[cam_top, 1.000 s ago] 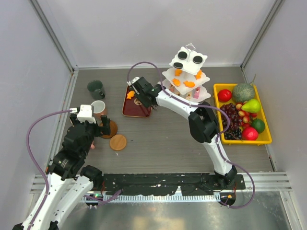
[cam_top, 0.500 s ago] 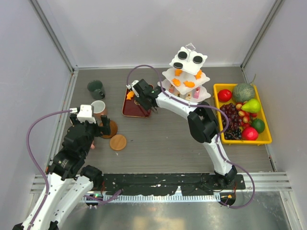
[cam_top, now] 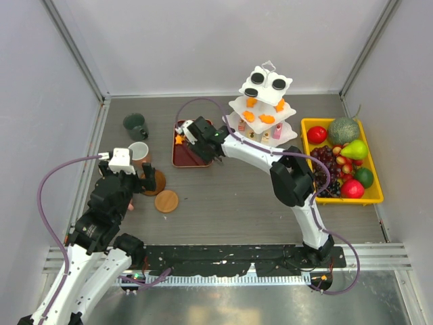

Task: Serve the afternoon tea
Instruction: Adjust the dessert on the tray.

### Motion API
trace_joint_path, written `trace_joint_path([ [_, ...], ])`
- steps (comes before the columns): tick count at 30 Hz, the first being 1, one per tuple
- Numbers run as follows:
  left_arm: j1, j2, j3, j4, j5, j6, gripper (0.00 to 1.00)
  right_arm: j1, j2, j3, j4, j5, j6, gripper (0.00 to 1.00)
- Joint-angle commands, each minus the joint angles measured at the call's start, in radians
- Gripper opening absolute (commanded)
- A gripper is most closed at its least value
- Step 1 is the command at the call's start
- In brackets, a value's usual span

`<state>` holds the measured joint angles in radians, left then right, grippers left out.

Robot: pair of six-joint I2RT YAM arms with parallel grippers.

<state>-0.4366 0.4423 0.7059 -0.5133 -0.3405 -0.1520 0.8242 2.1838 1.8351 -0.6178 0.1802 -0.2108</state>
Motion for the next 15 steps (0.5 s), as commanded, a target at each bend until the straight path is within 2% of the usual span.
trace_joint_path([
  [1, -0.002, -0.004, 0.003, 0.05, -0.003, 0.008, 0.99, 0.006, -0.114, 0.007, 0.032, 0.002, -0.015, 0.44],
  [6, -0.002, -0.005, 0.004, 0.05, -0.003, 0.008, 0.99, 0.006, -0.091, 0.062, 0.035, 0.057, 0.033, 0.45],
  [15, -0.004, -0.005, 0.001, 0.048, -0.008, 0.009, 0.99, 0.006, 0.044, 0.254, -0.014, 0.125, 0.054, 0.48],
])
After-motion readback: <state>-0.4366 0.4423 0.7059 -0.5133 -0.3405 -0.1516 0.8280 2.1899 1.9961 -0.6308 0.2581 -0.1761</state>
